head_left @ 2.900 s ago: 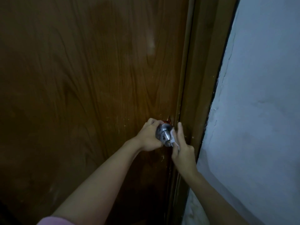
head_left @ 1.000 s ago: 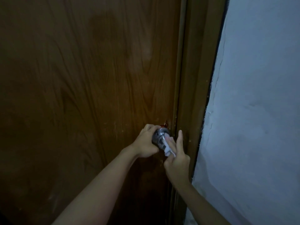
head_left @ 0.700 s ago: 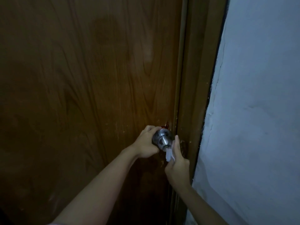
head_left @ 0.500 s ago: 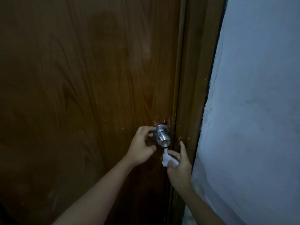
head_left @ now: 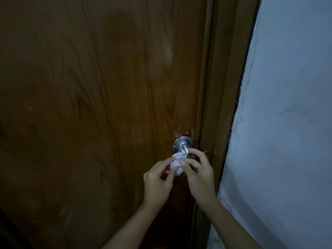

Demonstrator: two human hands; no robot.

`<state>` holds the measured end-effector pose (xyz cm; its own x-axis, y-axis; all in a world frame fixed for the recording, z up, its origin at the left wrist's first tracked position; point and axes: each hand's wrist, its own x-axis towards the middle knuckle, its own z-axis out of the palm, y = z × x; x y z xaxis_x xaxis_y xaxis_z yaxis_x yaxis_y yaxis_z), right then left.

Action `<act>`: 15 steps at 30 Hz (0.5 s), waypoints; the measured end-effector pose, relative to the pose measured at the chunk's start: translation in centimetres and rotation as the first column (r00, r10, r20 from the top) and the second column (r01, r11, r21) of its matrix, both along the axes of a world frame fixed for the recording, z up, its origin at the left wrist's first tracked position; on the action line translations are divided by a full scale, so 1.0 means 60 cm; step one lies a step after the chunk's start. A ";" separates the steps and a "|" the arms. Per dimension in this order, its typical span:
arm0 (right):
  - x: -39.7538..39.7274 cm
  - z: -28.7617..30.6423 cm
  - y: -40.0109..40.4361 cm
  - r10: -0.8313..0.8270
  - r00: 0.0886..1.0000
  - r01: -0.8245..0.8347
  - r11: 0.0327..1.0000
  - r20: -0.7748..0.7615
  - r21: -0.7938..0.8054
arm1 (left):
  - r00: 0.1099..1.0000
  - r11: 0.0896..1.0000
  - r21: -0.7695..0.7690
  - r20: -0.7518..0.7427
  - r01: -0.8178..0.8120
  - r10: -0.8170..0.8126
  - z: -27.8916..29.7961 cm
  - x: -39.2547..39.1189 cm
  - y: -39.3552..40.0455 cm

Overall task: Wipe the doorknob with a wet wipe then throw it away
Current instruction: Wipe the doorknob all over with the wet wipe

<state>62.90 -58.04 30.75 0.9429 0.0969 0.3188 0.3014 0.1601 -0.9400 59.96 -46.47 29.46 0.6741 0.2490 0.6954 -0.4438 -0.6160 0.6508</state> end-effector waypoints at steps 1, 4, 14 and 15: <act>0.001 0.002 -0.001 -0.024 0.999 0.025 1.000 0.026 -0.011 | 0.999 0.999 -0.014 0.012 -0.039 0.039 0.003 0.006 0.005; 0.012 0.010 -0.011 -0.206 0.970 0.213 0.976 0.131 -0.039 | 0.996 0.996 0.002 -0.011 -0.092 0.092 0.020 0.030 0.019; 0.062 0.020 -0.026 -0.010 0.996 0.038 0.941 0.085 -0.335 | 0.985 0.852 0.523 -0.149 0.006 0.085 0.040 0.090 -0.012; 0.063 0.020 -0.027 -0.009 0.997 0.034 0.943 0.079 -0.331 | 0.984 0.849 0.529 -0.146 -0.008 0.100 0.039 0.091 -0.012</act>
<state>66.70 -59.68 31.93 0.9205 0.1892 0.3420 0.3730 -0.1639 -0.9132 65.42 -47.19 31.78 0.7846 -0.0821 0.6146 -0.3166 -0.9053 0.2833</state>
